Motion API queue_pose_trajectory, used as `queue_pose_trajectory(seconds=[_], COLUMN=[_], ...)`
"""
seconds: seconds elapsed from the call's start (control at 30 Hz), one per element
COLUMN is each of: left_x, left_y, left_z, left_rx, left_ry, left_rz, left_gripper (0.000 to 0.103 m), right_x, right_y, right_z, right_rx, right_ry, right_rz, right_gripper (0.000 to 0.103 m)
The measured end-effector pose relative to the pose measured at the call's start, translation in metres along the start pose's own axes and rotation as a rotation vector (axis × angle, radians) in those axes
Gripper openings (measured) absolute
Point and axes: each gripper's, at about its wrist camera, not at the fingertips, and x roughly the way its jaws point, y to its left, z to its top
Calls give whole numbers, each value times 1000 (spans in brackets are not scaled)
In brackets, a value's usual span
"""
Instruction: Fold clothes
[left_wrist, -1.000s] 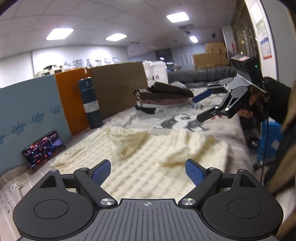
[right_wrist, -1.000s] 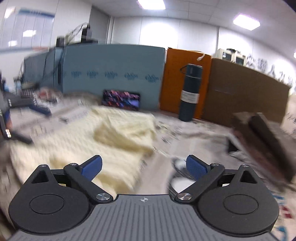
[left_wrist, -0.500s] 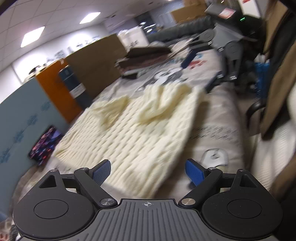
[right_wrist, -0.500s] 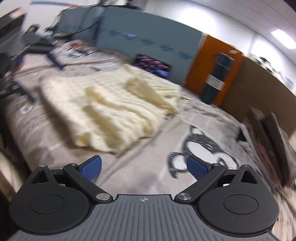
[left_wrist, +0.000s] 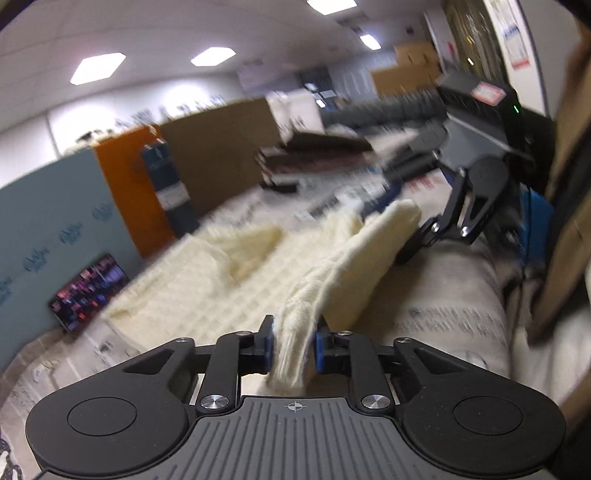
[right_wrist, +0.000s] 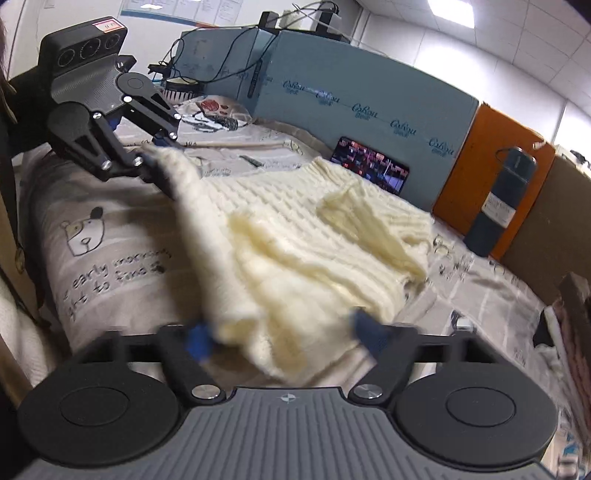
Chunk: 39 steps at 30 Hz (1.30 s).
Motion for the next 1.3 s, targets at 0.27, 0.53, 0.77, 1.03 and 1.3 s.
queue_pose_trajectory(seconds=[0.27,0.53,0.77,1.03,1.3], left_x=[29,55,59,64,67], left_y=[47,76,82,85,102], left_z=[20,12,6,2,19], left_rx=[-125,-231,-275,-306,-299], left_ry=[-75,-22,-13,1,-38], left_rz=[140,128,135,137,224], left_gripper=[17,19,21,22,22], right_x=[11,39,48,54,59], right_y=[-48,-88,-92,-94,-107], right_z=[18,18,15,14,28], right_rx=[63,170,199,221,220], right_ry=[-133,-131,-137,-135,-194], right_rz=[-27,7,10,11,-27], right_gripper=[26,26,26,26,23])
